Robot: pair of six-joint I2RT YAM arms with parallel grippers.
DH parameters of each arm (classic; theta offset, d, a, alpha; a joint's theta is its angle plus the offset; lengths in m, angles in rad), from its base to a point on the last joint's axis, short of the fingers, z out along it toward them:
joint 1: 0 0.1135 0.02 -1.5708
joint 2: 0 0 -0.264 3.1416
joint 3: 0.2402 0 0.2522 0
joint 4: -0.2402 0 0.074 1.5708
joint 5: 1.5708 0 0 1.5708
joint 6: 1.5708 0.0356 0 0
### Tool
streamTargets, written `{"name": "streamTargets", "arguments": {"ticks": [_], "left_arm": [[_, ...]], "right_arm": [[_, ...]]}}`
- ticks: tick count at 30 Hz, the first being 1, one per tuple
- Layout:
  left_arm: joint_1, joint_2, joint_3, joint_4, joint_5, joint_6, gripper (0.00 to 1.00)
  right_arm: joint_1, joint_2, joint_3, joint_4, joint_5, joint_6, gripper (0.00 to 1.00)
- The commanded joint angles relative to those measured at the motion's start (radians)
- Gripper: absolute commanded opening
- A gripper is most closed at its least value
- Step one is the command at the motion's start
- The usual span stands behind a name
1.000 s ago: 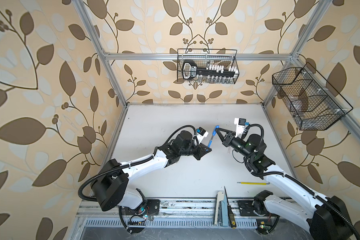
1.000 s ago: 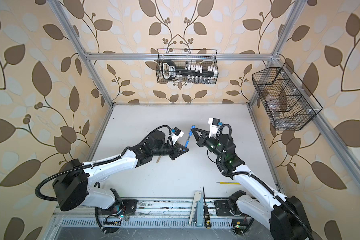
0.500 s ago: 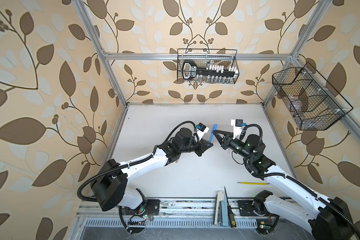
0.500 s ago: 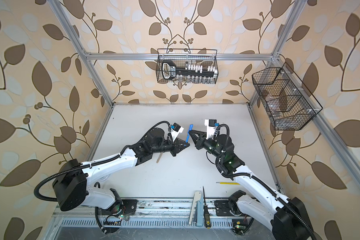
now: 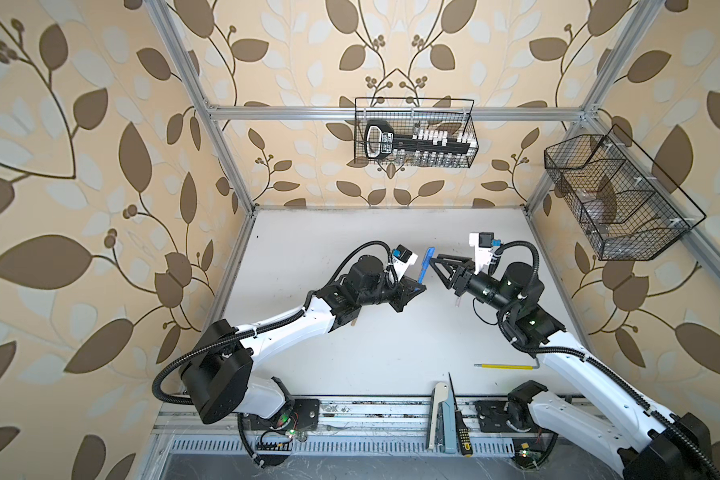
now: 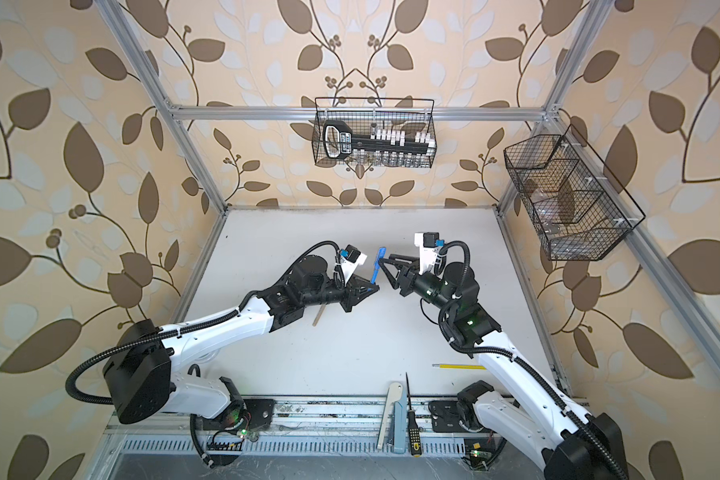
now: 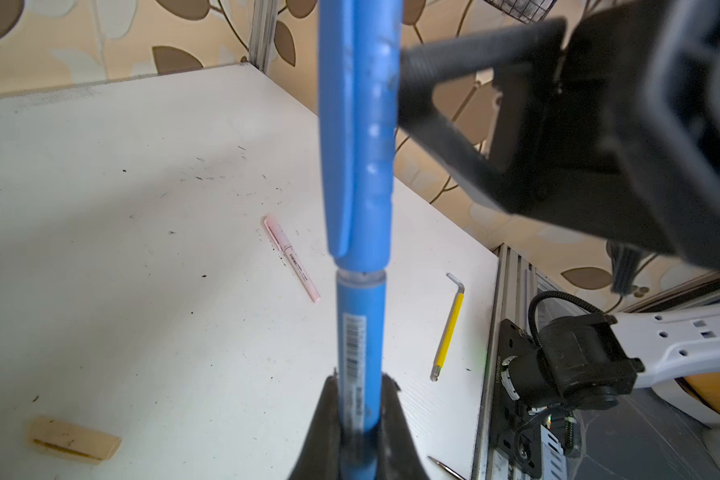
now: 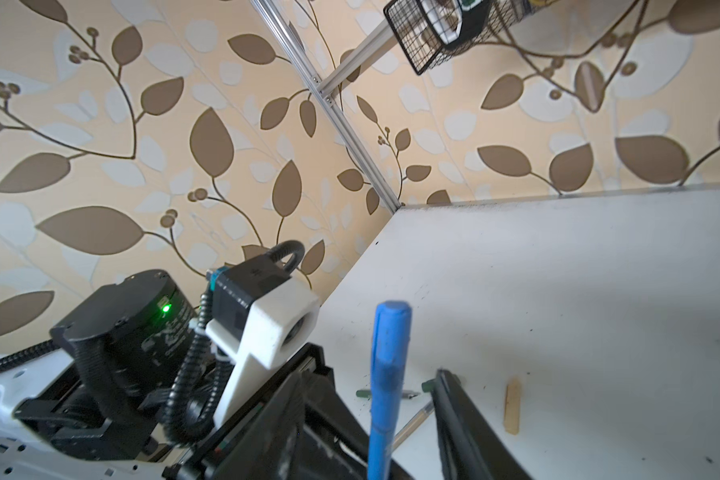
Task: Insert the pens into the pen caps
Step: 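Open the right gripper off the capped blue pen and lift away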
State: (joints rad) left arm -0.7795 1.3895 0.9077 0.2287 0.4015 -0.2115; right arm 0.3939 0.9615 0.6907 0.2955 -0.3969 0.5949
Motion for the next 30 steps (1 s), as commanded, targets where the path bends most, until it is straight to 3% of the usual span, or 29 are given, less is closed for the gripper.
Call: {"name": "streamTargets", "arguments": {"ticks": [1, 6, 22, 25, 30], "left_arm": [[-0.001, -0.055, 0.022, 0.011, 0.000, 0.016, 0.00], [-0.001, -0.054, 0.020, 0.004, 0.007, 0.011, 0.00], [-0.001, -0.037, 0.007, 0.021, 0.020, -0.012, 0.00], [-0.001, -0.037, 0.005, 0.023, 0.023, -0.013, 0.00], [-0.001, -0.037, 0.006, 0.022, 0.018, -0.011, 0.00]], "right_arm": [[-0.030, 0.052, 0.074, -0.038, -0.100, -0.005, 0.54], [-0.030, 0.110, 0.110, 0.010, -0.179, 0.004, 0.54], [-0.018, 0.143, 0.130, 0.047, -0.183, 0.020, 0.46], [-0.017, 0.147, 0.132, 0.042, -0.186, 0.020, 0.40], [-0.010, 0.147, 0.125, 0.038, -0.191, 0.019, 0.22]]}}
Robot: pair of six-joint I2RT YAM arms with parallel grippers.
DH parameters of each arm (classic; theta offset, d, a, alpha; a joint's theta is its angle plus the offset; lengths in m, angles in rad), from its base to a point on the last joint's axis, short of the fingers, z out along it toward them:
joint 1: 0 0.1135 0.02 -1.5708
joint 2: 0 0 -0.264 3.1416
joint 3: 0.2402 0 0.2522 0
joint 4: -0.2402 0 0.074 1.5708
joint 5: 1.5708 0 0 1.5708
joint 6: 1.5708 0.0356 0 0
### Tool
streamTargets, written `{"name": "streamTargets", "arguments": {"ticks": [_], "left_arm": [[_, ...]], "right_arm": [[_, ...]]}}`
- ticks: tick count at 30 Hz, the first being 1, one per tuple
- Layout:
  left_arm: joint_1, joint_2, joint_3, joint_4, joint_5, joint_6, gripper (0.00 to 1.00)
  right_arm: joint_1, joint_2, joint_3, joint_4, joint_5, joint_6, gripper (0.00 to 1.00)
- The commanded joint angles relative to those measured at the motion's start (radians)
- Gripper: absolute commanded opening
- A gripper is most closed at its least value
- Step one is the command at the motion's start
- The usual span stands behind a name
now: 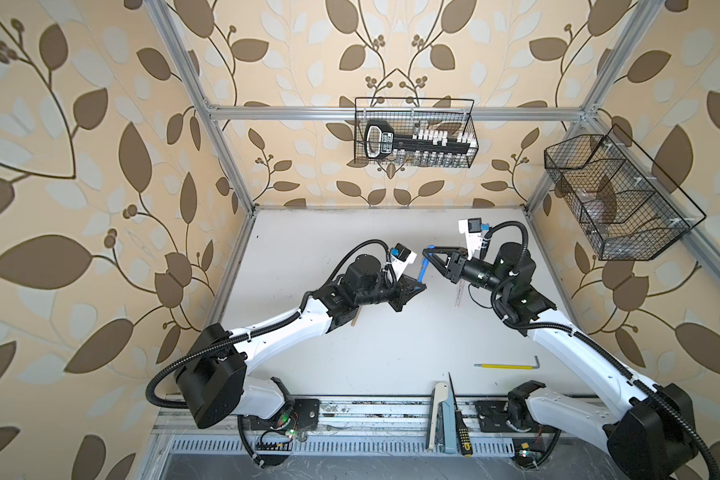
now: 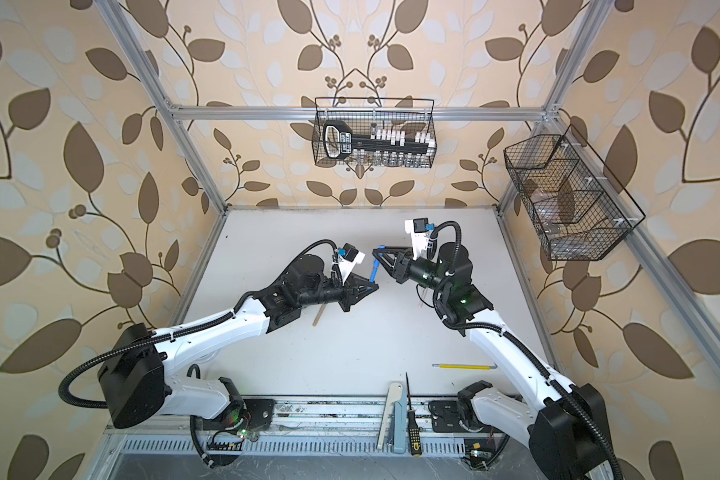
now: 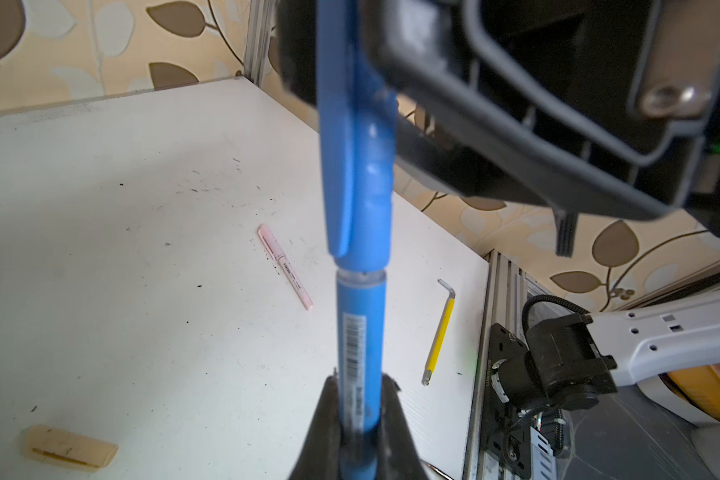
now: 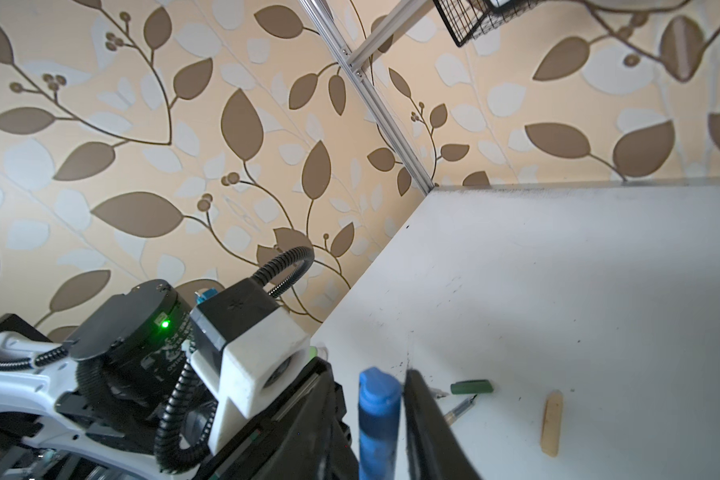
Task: Insert the pens into the pen caps
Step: 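Open the right gripper off the capped blue pen and lift away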
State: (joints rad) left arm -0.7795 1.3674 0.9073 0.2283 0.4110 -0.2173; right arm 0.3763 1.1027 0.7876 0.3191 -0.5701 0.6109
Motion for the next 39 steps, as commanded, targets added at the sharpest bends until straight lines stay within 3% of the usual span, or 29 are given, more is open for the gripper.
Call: {"name": "streamTargets", "arguments": {"ticks": [1, 7, 13, 20, 28, 39], "left_arm": [[-0.001, -0.012, 0.010, 0.023, 0.000, -0.004, 0.00], [0.010, 0.014, 0.050, 0.095, -0.062, -0.042, 0.00], [0.061, 0.052, 0.139, 0.141, -0.014, -0.037, 0.00], [0.190, 0.106, 0.185, 0.279, 0.141, -0.121, 0.00], [0.234, 0.173, 0.321, 0.262, 0.252, -0.130, 0.00], [0.303, 0.219, 0.405, 0.426, 0.279, -0.234, 0.00]], "right_arm": [[0.010, 0.006, 0.030, 0.011, -0.017, 0.003, 0.18], [0.018, -0.011, 0.005, -0.024, -0.020, -0.001, 0.00], [0.019, -0.015, -0.018, -0.065, -0.037, 0.007, 0.00], [0.034, -0.034, -0.059, -0.128, -0.029, -0.021, 0.00], [0.077, -0.025, -0.107, -0.163, -0.009, -0.039, 0.00], [0.153, 0.001, -0.207, -0.097, 0.007, 0.022, 0.00]]}}
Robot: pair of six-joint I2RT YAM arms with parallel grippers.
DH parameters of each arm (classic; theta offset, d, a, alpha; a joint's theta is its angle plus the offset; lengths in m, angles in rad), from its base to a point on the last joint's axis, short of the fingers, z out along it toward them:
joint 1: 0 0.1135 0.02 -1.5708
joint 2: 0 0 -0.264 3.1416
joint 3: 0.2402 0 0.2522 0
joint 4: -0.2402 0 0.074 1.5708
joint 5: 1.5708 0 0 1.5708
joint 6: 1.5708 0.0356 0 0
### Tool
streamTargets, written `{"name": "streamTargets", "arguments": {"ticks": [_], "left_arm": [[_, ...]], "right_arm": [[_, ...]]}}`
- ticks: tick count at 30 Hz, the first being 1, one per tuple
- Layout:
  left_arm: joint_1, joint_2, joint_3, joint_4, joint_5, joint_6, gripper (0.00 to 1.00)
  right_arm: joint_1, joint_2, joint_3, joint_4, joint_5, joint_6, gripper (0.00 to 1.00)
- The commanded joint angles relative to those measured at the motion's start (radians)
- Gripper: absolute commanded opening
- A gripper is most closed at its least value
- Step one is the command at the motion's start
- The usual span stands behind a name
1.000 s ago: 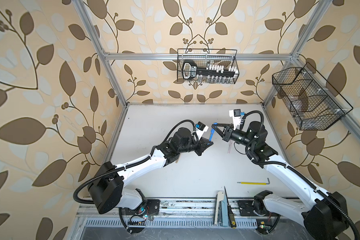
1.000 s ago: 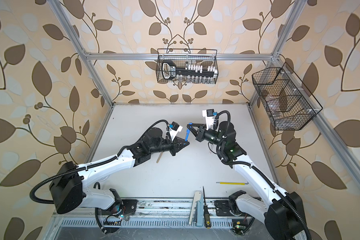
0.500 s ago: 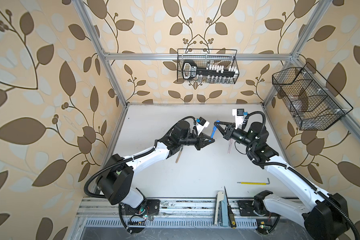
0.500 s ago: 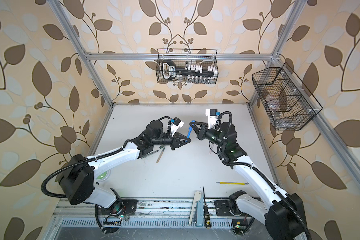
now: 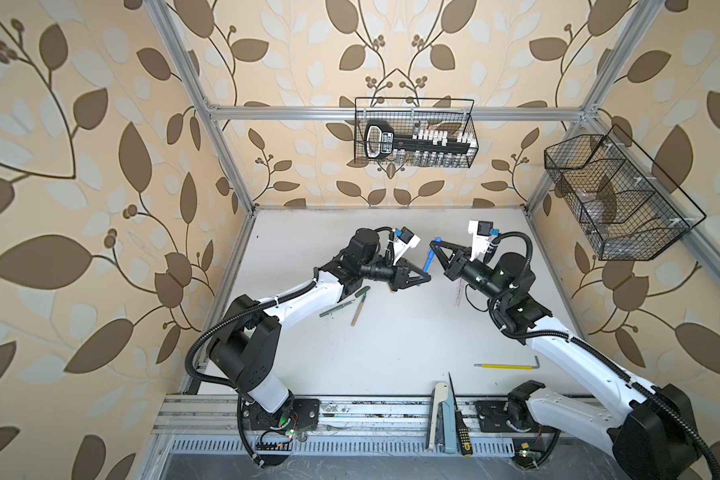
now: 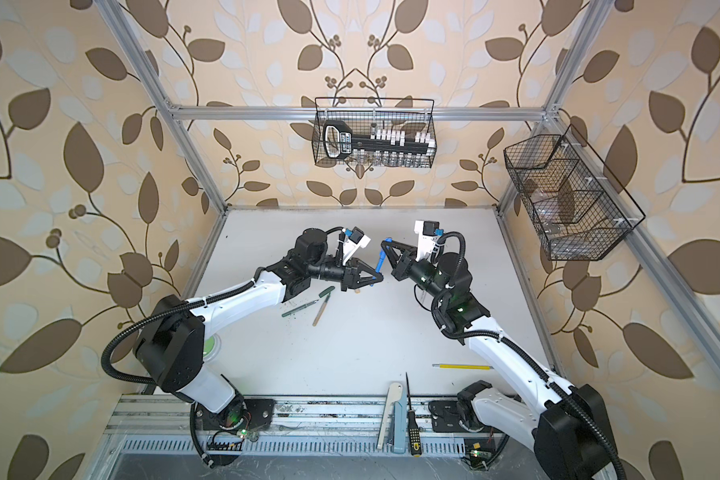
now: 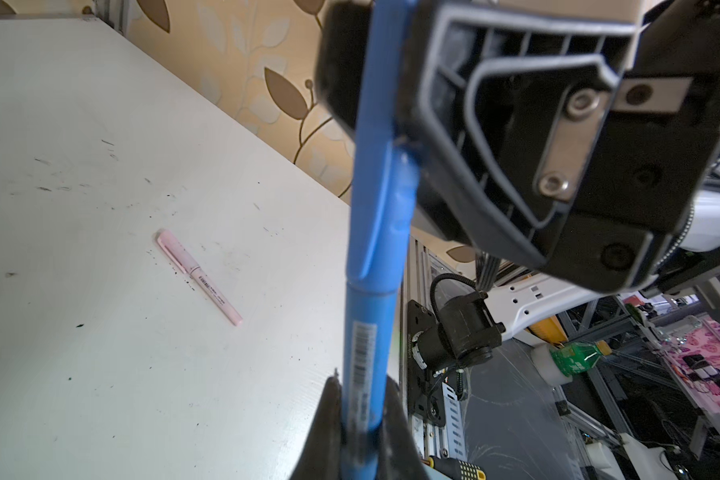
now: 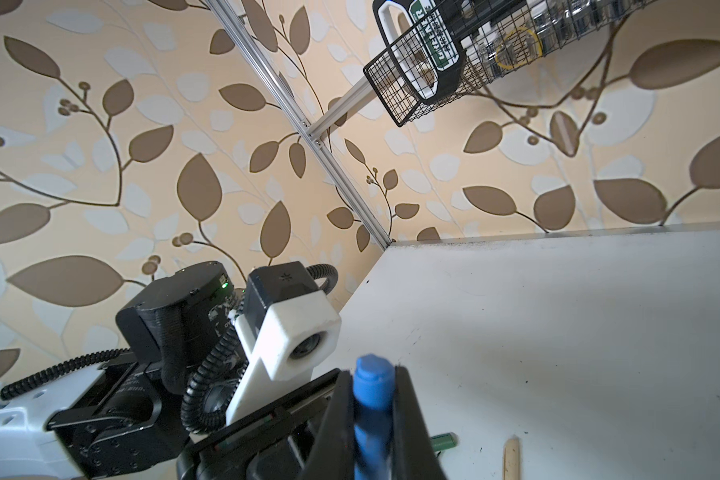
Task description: Insert the pens into the pen caps
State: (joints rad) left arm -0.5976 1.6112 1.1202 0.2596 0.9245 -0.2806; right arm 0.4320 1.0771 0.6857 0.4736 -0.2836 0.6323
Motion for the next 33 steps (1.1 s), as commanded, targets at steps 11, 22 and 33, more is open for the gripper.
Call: {"name": "streamTargets", "arguments": {"ticks": [11, 22, 33], "left_arm": [[0.087, -0.043, 0.086, 0.153, -0.318, -0.028, 0.12], [0.059, -0.036, -0.160, 0.230, -0.410, -0.144, 0.52], [0.061, -0.251, -0.161, -0.508, -0.760, -0.011, 0.72]], "right_arm": [[-0.026, 0.049, 0.041, -0.357, -0.276, -0.047, 0.00], [-0.108, 0.279, 0.225, -0.320, -0.312, -0.058, 0.00], [-0.228, 0.510, 0.327, -0.711, -0.090, -0.279, 0.00]]}}
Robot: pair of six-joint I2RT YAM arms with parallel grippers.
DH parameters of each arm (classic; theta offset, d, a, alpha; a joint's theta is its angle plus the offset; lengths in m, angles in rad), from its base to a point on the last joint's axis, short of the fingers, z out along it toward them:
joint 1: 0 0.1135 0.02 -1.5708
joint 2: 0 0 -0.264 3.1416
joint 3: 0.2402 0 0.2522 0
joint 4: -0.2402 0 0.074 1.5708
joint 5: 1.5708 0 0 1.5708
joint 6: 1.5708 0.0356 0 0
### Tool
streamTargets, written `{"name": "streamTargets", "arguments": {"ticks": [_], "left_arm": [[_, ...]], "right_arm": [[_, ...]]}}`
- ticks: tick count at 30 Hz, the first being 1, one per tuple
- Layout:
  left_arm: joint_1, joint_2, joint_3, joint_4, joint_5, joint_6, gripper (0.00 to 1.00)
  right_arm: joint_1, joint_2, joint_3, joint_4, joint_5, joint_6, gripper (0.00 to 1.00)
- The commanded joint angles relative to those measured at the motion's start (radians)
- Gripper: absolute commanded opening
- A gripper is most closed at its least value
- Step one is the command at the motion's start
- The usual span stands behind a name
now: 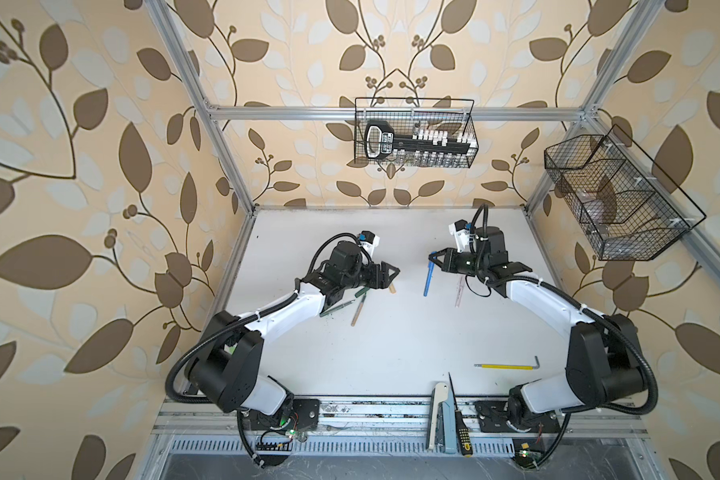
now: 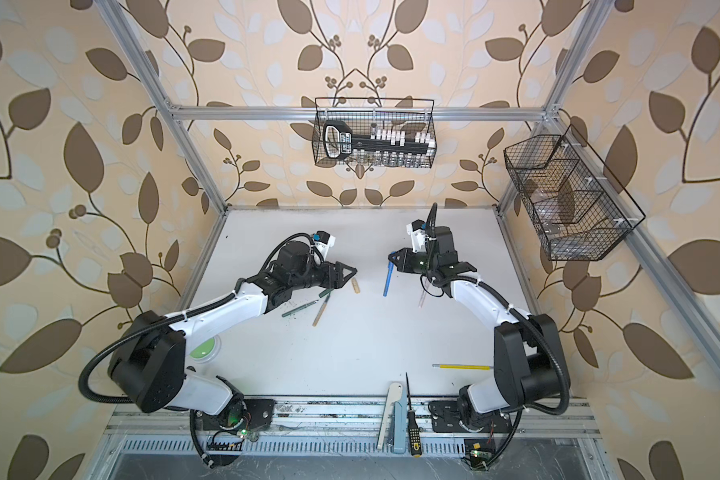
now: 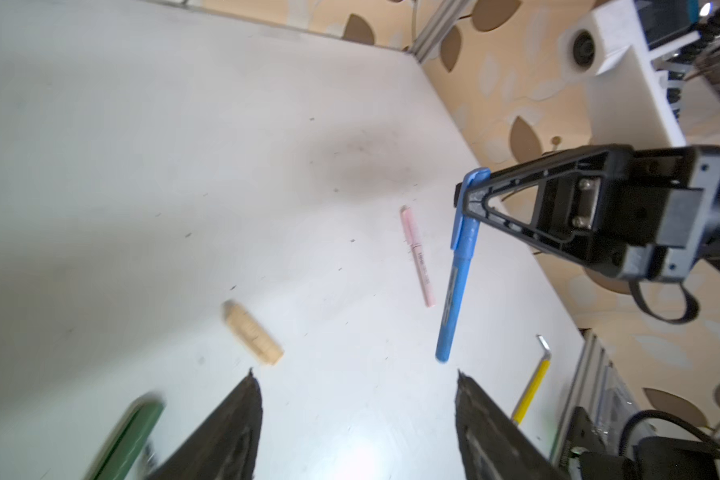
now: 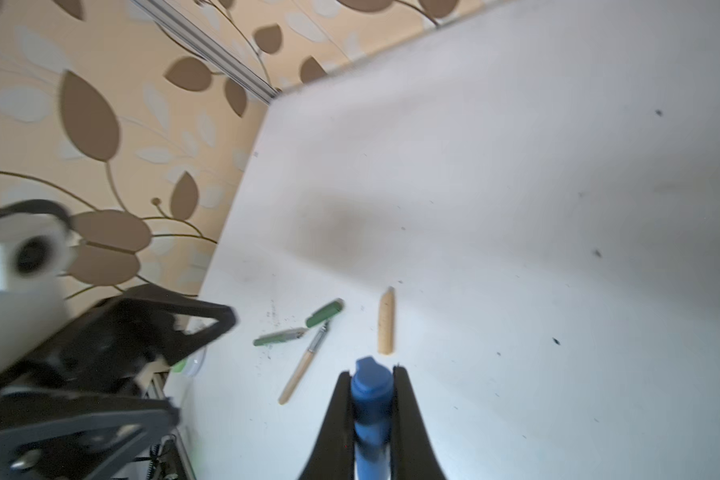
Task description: Insert the pens into the pen caps
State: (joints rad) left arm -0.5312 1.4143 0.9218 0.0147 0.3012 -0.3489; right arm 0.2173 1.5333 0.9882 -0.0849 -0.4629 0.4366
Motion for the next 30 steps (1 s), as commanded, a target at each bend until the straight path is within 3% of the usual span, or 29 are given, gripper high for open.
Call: {"name": "streamTargets", "arguments": {"ticks": [1, 11, 20, 30], "left_arm": [[-0.006, -0.063, 0.028, -0.313, -0.164, 0.057, 0.71], [-0.105, -0.093, -0.117, -0.378, -0.319, -0.004, 0.66], [-0.124, -0.077, -0.166, -0.362, -0.331, -0.045, 0.66], [-0.133, -0.032, -0.181, -0.355, -0.342, -0.056, 0.66]], "right_arm": [[-0.023, 0.081, 0.022, -0.144, 0.083, -0.080, 0.00], [-0.058, 0.327, 0.140, -0.175, 0.104, -0.113, 0.00], [-0.092, 0.402, 0.196, -0.238, 0.198, -0.154, 0.00], [-0.099, 0.360, 0.193, -0.235, 0.217, -0.163, 0.33]]}}
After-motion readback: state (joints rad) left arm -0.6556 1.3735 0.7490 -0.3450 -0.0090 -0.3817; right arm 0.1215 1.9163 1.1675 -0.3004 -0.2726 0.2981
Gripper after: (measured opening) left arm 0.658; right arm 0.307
